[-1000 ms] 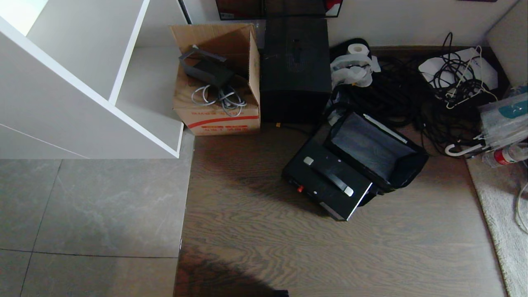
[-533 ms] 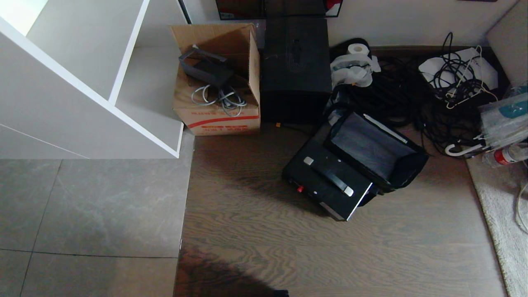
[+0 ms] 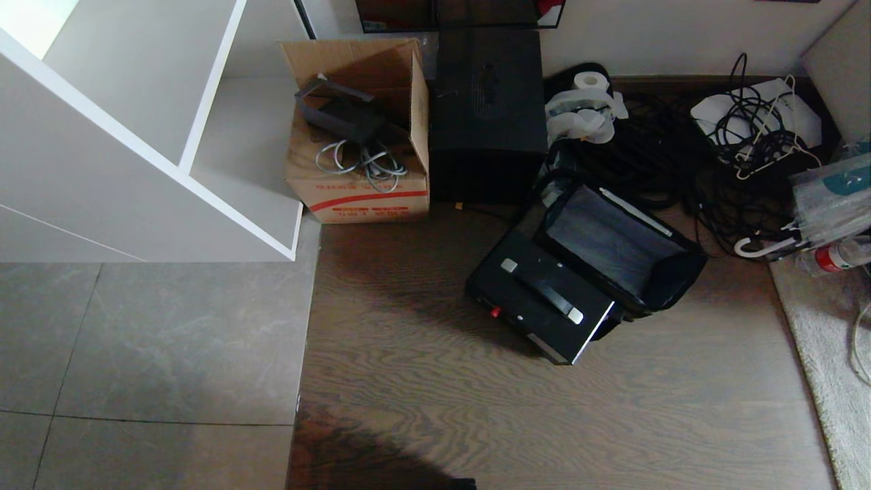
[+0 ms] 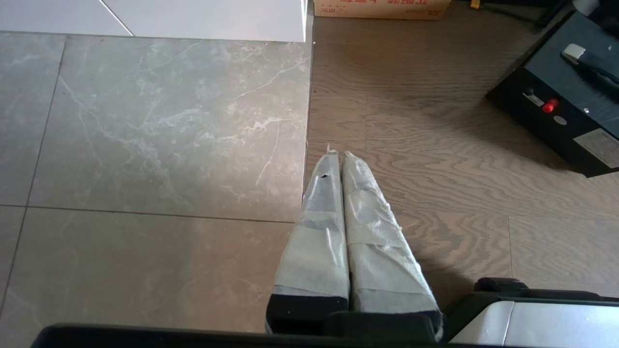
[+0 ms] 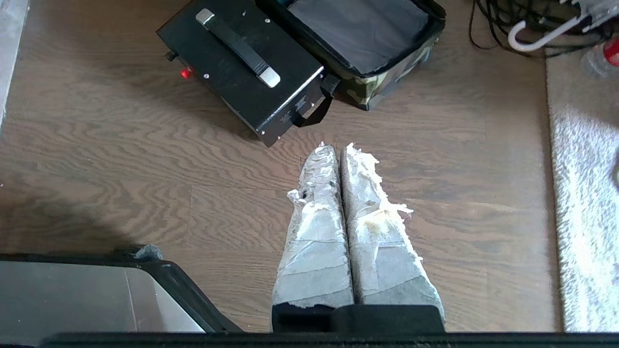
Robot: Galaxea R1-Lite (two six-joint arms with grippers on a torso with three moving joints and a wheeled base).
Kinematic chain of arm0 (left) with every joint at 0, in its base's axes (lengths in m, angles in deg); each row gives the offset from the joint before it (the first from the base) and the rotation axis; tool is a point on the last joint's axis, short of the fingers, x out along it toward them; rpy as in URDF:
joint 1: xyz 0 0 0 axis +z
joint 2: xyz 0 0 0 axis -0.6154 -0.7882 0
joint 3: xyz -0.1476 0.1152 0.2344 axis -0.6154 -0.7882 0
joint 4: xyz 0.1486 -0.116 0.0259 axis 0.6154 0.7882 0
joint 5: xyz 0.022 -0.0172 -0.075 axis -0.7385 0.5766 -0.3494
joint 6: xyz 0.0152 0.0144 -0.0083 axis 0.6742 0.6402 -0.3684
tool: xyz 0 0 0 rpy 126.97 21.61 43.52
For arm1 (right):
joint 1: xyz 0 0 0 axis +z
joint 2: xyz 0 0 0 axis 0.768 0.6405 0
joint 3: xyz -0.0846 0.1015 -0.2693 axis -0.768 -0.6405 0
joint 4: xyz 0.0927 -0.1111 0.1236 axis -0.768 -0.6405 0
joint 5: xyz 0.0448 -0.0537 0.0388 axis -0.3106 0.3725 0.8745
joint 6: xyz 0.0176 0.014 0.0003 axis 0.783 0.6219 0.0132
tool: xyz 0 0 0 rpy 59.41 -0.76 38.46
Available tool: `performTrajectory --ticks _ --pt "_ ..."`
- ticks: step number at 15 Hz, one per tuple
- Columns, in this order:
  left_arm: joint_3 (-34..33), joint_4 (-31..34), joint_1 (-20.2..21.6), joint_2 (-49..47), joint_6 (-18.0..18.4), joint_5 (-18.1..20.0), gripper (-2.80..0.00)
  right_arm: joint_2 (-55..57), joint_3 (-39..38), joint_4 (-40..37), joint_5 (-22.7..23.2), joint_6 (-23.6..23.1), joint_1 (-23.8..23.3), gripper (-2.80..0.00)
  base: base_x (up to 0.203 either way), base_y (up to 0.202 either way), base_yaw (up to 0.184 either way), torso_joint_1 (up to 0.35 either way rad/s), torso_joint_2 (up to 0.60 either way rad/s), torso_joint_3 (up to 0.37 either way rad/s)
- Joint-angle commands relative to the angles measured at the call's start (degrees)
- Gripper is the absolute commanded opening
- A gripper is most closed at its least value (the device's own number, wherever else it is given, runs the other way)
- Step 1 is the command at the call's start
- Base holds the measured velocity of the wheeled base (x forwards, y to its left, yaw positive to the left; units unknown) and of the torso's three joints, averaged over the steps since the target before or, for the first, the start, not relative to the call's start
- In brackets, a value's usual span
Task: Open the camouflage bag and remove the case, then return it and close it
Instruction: Grip the handle again
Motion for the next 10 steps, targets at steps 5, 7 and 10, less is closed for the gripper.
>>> performTrajectory --ticks 5,7,10 --pt "-0.03 -0.01 0.0 -0.06 0.02 0.01 -2.8 0.09 -0.09 0.12 -0.12 1.04 0.02 -2.8 0.0 0.0 0.0 0.0 0.0 0.0" --pt "0.06 -0.01 0.0 -0.06 0.02 0.01 -2.8 0.09 0.16 0.27 -0.07 0.7 0.02 -2.8 0.0 0.0 0.0 0.0 0.0 0.0" --pt "0.06 -0.01 0.0 -0.06 0.02 0.01 -2.8 0.09 5.75 -2.24 0.37 0.47 0.02 -2.8 0.0 0.0 0.0 0.0 0.0 0.0"
